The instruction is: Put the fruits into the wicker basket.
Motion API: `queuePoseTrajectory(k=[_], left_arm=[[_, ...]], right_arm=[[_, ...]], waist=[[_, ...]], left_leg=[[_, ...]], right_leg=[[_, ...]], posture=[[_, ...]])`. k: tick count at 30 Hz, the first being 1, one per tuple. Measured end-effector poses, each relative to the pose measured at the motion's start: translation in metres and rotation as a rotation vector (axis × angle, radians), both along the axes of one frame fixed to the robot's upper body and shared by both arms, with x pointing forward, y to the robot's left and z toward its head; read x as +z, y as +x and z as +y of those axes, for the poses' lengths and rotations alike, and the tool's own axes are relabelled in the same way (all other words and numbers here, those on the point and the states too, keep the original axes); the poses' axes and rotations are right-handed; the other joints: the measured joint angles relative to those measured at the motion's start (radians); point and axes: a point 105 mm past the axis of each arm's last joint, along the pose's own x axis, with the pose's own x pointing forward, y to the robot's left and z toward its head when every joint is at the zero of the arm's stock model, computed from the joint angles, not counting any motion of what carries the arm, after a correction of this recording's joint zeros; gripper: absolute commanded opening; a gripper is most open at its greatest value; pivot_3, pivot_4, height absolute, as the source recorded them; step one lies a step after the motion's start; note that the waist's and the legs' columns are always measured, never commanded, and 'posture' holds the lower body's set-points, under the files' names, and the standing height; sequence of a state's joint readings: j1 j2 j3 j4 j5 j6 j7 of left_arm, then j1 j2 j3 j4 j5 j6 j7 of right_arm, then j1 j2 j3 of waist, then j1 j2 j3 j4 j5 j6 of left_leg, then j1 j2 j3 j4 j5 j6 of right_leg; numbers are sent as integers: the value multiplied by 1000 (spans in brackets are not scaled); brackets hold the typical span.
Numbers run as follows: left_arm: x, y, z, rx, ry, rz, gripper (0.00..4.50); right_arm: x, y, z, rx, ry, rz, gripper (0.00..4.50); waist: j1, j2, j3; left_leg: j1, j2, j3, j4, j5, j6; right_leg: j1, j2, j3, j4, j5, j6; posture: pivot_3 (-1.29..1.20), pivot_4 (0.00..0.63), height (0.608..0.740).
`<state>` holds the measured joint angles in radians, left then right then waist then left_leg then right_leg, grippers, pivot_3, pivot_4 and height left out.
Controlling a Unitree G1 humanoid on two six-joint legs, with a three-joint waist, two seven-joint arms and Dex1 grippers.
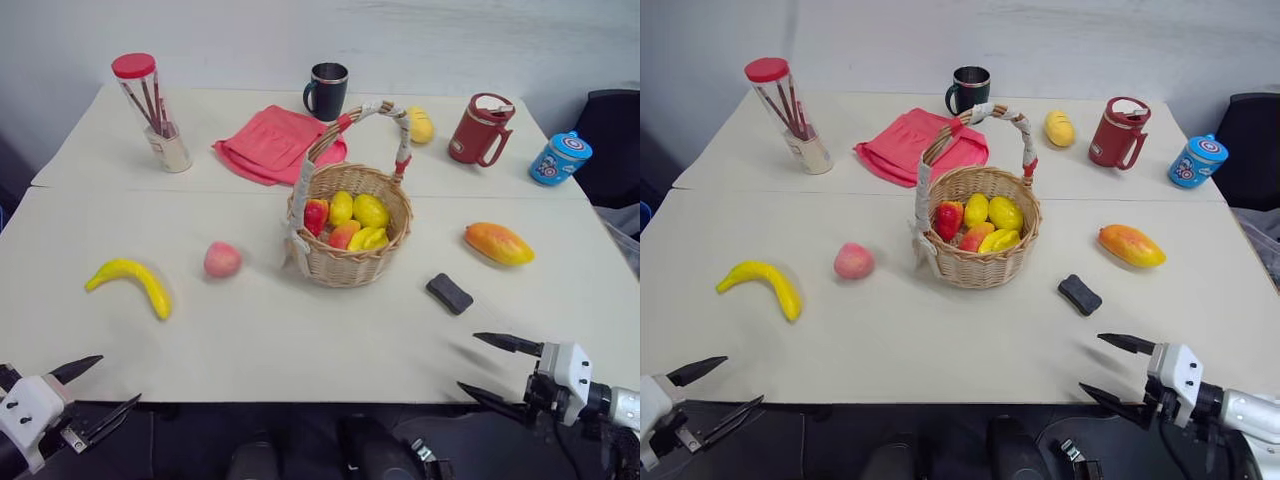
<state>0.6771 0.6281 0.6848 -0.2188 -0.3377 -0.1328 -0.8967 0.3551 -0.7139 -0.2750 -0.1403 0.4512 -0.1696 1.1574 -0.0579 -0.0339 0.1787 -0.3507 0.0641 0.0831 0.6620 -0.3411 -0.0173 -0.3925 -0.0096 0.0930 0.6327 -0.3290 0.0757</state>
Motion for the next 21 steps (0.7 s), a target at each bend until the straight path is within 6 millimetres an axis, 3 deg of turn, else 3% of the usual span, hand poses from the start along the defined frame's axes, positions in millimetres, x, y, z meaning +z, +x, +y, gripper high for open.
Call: queuePoseTrajectory(k=[5,14,19,21], left_arm=[[-1,7,-4,-1,-13,-20,4500],[3,12,-21,-55,-92,-25,4500],[21,31,-89,-337,-208,-2,4500],[32,43,-120,-449,-290,-3,4500]], right_arm=[[-3,1,10,24,31,4,4485],[0,8,11,-15,61,-29,4485],[16,15,7,-67,136,-8,4485],[36,36,-3,-125,108,-53,4485]], waist=[[1,0,0],[1,0,0],[6,2,0],[3,5,1]], left_leg=[[0,0,0,0,0,0],[0,0,-1,0,0,0],[0,0,0,0,1,0],[0,-1,2,2,2,1]], right_leg=[[0,-1,0,0,0,0],[0,0,-1,0,1,1],[1,-3,-3,1,1,2],[1,-4,-1,3,2,3]], posture=[[0,150,740],[0,150,740],[0,150,740],[0,150,740]])
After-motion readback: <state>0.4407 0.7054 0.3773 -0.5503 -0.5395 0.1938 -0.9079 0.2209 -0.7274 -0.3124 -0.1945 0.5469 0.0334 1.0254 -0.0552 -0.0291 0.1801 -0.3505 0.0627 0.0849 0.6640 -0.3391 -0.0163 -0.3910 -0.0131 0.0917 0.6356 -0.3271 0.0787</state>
